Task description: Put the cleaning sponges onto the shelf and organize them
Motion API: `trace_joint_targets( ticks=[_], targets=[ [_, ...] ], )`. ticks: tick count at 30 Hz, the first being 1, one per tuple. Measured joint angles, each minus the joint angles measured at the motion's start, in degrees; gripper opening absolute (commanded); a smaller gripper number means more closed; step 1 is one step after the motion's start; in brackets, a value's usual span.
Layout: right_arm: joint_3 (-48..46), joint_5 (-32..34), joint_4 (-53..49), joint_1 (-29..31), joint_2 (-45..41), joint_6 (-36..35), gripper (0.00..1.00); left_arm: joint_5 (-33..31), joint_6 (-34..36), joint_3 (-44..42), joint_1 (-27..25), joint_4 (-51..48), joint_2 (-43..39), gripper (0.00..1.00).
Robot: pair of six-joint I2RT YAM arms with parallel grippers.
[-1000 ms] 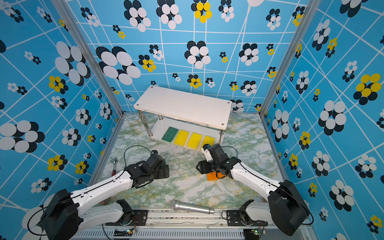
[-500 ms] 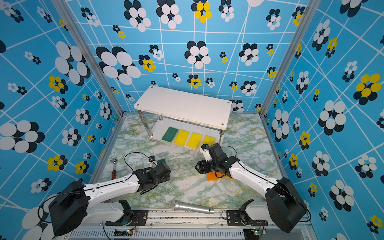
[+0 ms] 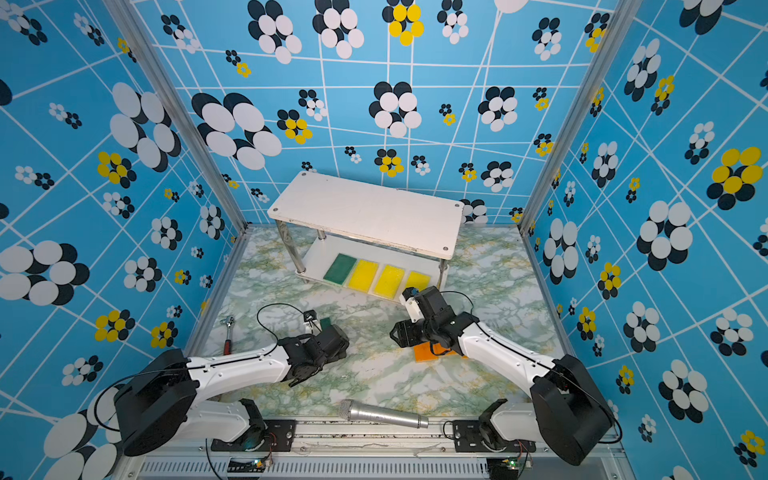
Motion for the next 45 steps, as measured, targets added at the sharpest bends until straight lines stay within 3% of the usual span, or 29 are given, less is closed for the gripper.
trace_joint_targets(
  ticks=[6, 14, 21, 28, 38, 45],
  targets=[
    [-0.04, 0.00, 0.61, 0.00, -0.15, 0.04, 0.67, -0.28, -0.09, 0.87, 0.00, 1.68, 4.66, 0.99],
    [-0.07, 0.00, 0.90, 0.00, -0.15, 0.24, 0.67, -1.01, -0.37, 1.16, 0.74, 4.22, 5.97, 0.80],
    [-0.07, -0.17, 0.92, 0.00, -0.15, 0.26, 0.67, -1.07, -1.03, 0.94, 0.63, 4.44, 5.88, 0.77],
    [-0.07, -0.20, 1.05, 0.00, -0.15, 0.26, 0.67, -0.87, -0.68, 0.66, 0.55, 3.54, 5.38, 0.60],
    [-0.07, -0.20, 1.07, 0.00, -0.15, 0.42, 0.67, 1.77, 12.50, 6.51, 1.18, -5.84, 2.01, 0.66],
    [-0.07, -0.37, 1.29, 0.00, -0.15, 0.42, 0.67, 4.26, 26.82, 11.91, 8.37, -9.01, -4.15, 0.65]
  ],
)
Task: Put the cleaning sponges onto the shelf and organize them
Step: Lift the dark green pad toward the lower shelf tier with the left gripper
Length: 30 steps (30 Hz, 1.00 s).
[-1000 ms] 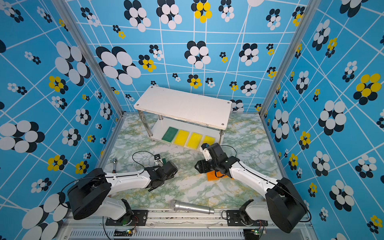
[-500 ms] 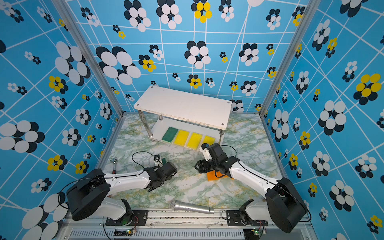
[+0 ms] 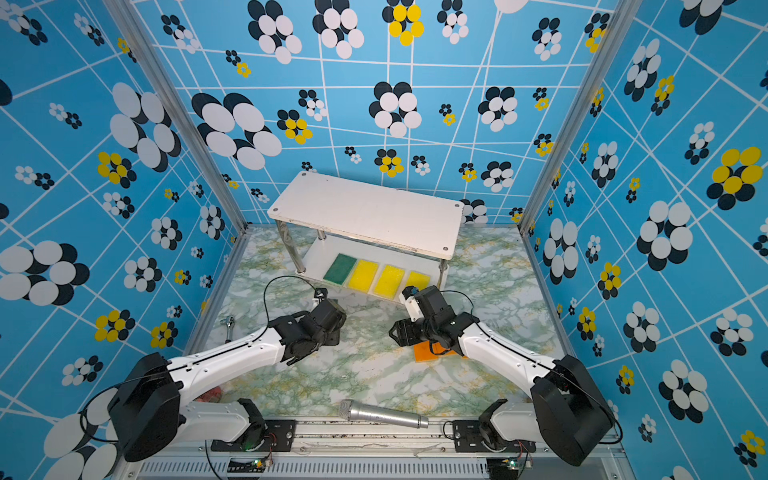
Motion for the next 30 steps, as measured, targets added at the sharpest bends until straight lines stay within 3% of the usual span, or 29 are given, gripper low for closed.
trace_joint_targets(
  ticks=[6, 14, 22, 30],
  targets=[
    [0.00, -0.04, 0.00, 0.00, 0.00, 0.02, 0.67, 4.11, 10.82, 0.02, 10.71, -0.04, -7.21, 0.62],
    [0.00, -0.07, 0.00, 0.00, 0.00, 0.02, 0.67, 8.57, 20.04, 1.11, 16.83, 0.57, -9.07, 0.62],
    [0.00, -0.26, 0.00, 0.00, 0.02, 0.20, 0.67, 13.29, 27.96, 2.36, 20.50, 6.95, -4.83, 0.63],
    [-0.09, -0.24, 0.02, 0.00, -0.20, 1.09, 0.67, 16.41, 34.10, 8.81, 22.71, 12.59, 4.79, 0.61]
  ],
)
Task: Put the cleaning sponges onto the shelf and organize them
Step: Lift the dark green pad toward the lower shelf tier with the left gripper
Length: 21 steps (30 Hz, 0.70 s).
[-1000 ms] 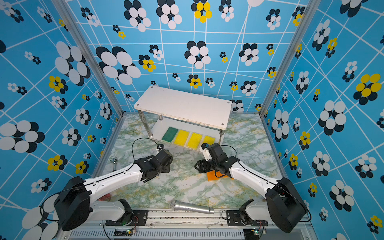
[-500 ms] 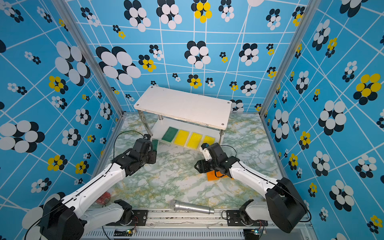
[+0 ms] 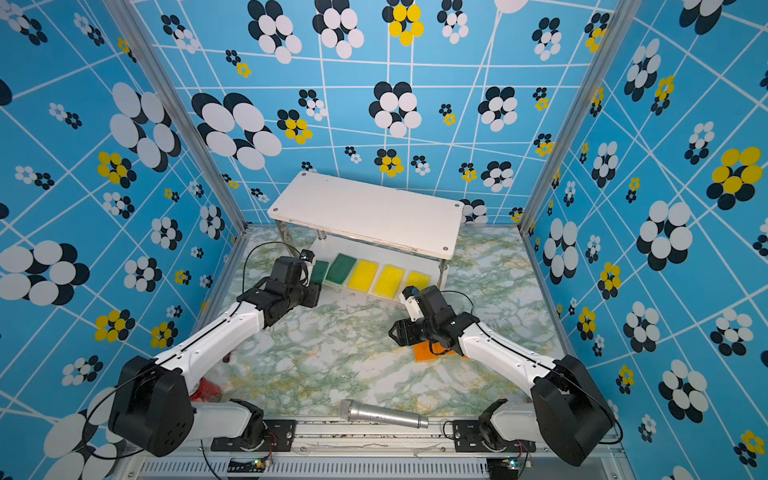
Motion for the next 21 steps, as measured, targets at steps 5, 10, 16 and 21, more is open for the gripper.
trace_joint_targets(
  ticks=[5, 10, 16, 21],
  targets=[
    [-0.70, 0.02, 0.07, 0.00, -1.36, 0.46, 0.67, 0.66, 2.82, 2.45, 1.84, 3.13, 5.16, 0.59],
    [-0.96, 0.07, 0.02, 0.00, -2.21, 0.48, 0.67, 1.86, 4.04, 3.32, 3.10, 5.68, 9.38, 0.59],
    [-0.98, 0.09, 0.00, 0.00, -2.64, 0.68, 0.67, 3.02, 4.17, 4.04, 4.63, 8.11, 12.44, 0.58],
    [-0.98, 0.24, 0.00, 0.00, -3.15, 0.92, 0.67, 3.21, 4.17, 4.72, 5.81, 9.62, 12.98, 0.59]
  ],
)
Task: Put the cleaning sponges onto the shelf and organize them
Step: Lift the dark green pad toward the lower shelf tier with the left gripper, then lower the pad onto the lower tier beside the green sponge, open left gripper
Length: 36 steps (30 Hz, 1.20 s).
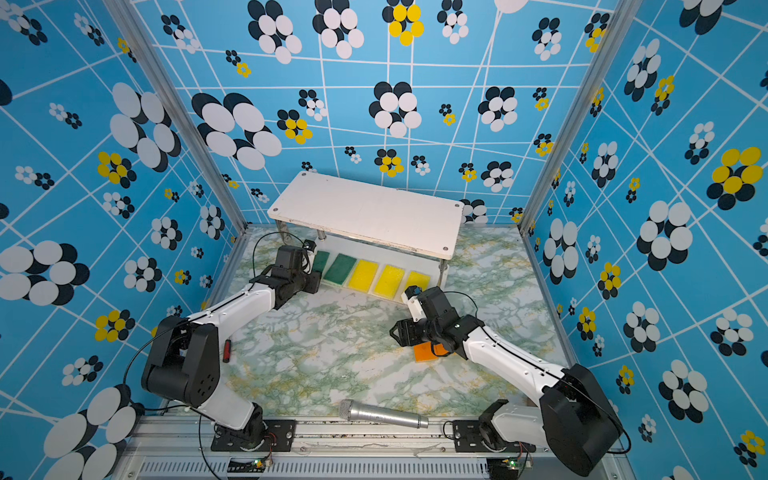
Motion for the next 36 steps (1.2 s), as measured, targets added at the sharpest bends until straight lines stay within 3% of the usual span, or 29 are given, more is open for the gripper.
trace_joint_targets(
  ticks=[11, 36],
  targets=[
    [-0.98, 0.50, -0.11, 0.00, -1.60, 0.83, 0.67, 0.72, 0.37, 4.68, 1.57, 1.38, 6.97, 0.58],
    [-0.98, 1.09, -0.31, 0.00, -2.40, 1.03, 0.67, 2.95, 0.61, 4.68, 2.62, 3.87, 9.27, 0.70]
  ],
)
